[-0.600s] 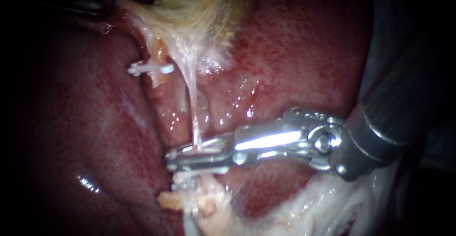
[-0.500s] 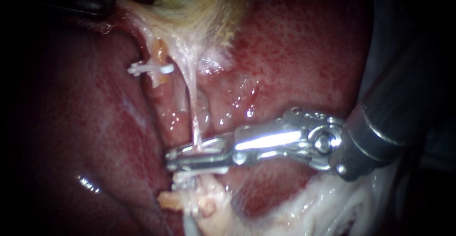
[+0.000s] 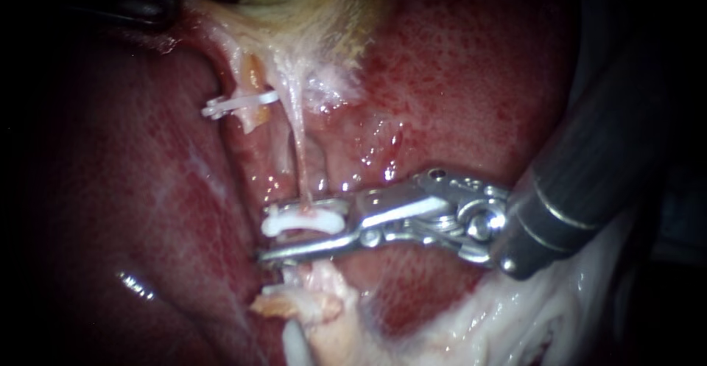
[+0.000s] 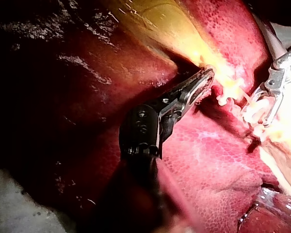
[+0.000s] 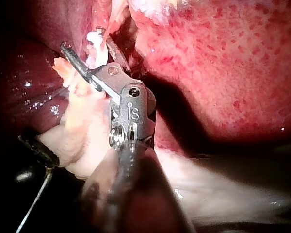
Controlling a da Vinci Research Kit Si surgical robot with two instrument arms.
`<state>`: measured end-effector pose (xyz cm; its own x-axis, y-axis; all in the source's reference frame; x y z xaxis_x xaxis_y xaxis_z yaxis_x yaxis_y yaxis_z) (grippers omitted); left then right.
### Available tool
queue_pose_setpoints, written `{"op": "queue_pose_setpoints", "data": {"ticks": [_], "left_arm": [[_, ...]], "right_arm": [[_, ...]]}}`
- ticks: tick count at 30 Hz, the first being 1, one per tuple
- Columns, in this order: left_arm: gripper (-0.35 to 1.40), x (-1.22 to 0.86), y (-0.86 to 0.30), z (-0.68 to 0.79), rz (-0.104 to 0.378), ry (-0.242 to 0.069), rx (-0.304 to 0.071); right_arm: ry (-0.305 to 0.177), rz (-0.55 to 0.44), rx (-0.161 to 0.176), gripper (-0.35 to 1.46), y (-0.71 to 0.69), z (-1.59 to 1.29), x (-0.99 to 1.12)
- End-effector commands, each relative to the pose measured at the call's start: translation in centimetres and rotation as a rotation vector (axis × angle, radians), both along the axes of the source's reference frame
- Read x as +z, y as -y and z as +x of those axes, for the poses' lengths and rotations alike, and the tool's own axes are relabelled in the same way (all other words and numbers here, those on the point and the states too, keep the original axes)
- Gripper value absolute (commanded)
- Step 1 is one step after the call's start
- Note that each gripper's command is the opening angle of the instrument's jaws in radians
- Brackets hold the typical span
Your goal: Going back second clip right tube
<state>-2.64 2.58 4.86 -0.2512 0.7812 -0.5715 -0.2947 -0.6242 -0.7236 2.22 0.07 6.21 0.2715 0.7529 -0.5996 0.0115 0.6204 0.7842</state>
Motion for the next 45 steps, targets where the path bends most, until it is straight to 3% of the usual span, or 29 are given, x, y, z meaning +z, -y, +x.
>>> {"op": "queue_pose_setpoints", "data": {"ticks": [1,8,11,15,23,30,35,45], "left_arm": [[-0.35,0.00,0.00,0.00,0.000,0.000,0.000],[-0.35,0.00,0.00,0.01,0.000,0.000,0.000],[-0.35,0.00,0.00,0.02,0.000,0.000,0.000],[-0.35,0.00,-0.01,0.03,0.000,0.000,0.000],[-0.35,0.00,-0.01,0.02,0.000,0.000,-0.001],[-0.35,0.05,0.03,-0.04,-0.001,0.000,0.000],[-0.35,0.19,0.09,-0.12,-0.004,0.006,0.010],[-0.35,0.69,0.32,-0.47,0.004,-0.001,0.060]], "right_arm": [[0.002,-0.016,-0.003,0.49,-0.01,-0.02,-0.01],[0.053,-0.146,-0.038,0.49,-0.09,-0.29,-0.16],[0.059,-0.193,-0.033,0.49,-0.16,-0.44,-0.25],[0.069,-0.304,-0.064,0.49,-0.21,-0.70,-0.37],[0.107,-0.445,-0.115,0.50,-0.14,-1.24,-0.53],[0.128,-0.484,-0.114,0.50,-0.15,-1.47,-0.54],[0.128,-0.495,-0.114,0.50,-0.18,-1.54,-0.56],[0.124,-0.503,-0.118,0.50,-0.21,-1.61,-0.59]]}}
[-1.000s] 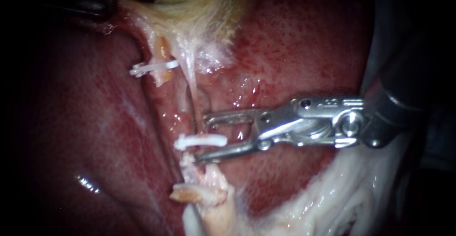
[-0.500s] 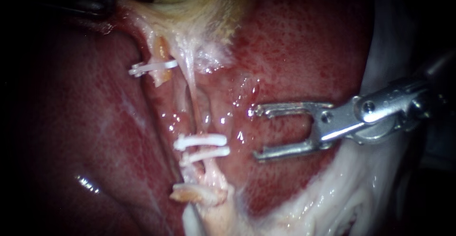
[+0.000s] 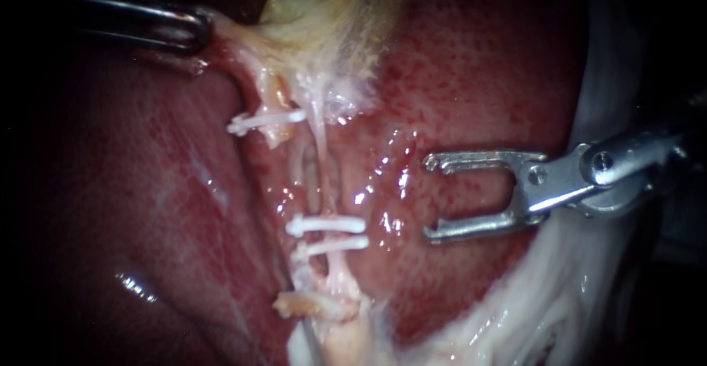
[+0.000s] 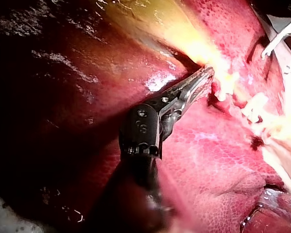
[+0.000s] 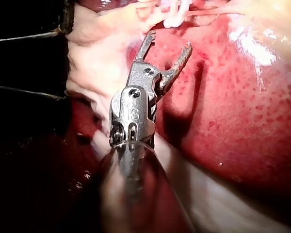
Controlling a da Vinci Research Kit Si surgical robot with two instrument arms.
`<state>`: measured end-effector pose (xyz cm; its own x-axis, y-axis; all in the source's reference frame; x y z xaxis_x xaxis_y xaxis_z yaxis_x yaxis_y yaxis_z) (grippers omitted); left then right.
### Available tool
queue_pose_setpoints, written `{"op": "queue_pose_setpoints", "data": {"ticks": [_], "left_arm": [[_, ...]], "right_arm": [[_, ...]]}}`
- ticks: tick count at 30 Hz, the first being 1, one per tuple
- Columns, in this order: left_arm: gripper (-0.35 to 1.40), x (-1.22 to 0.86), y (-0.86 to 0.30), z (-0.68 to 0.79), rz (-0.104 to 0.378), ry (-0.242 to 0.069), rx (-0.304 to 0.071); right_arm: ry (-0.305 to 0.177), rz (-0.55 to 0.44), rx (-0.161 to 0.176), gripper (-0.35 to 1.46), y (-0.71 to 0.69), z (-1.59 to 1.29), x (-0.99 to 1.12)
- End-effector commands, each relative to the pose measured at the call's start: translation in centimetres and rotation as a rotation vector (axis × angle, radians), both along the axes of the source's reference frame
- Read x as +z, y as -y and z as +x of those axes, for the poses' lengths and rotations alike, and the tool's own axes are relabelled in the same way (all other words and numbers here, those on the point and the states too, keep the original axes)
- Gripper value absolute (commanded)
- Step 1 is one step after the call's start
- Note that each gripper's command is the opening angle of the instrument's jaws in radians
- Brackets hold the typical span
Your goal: Going back second clip right tube
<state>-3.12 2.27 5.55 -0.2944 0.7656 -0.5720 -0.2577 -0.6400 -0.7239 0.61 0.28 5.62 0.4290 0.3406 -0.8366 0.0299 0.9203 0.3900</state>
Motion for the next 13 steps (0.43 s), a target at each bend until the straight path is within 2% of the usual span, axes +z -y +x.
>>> {"op": "queue_pose_setpoints", "data": {"ticks": [1,5,13], "left_arm": [[-0.35,0.03,0.02,-0.03,0.003,-0.004,0.007],[-0.35,0.08,0.04,-0.09,0.009,0.001,0.013],[-0.35,0.04,0.01,-0.04,0.012,0.004,0.016]], "right_arm": [[0.000,0.000,0.000,0.50,0.00,0.00,0.00],[0.000,0.000,0.000,0.50,0.00,0.00,0.00],[-0.002,0.002,-0.002,0.50,0.00,0.01,-0.01]]}}
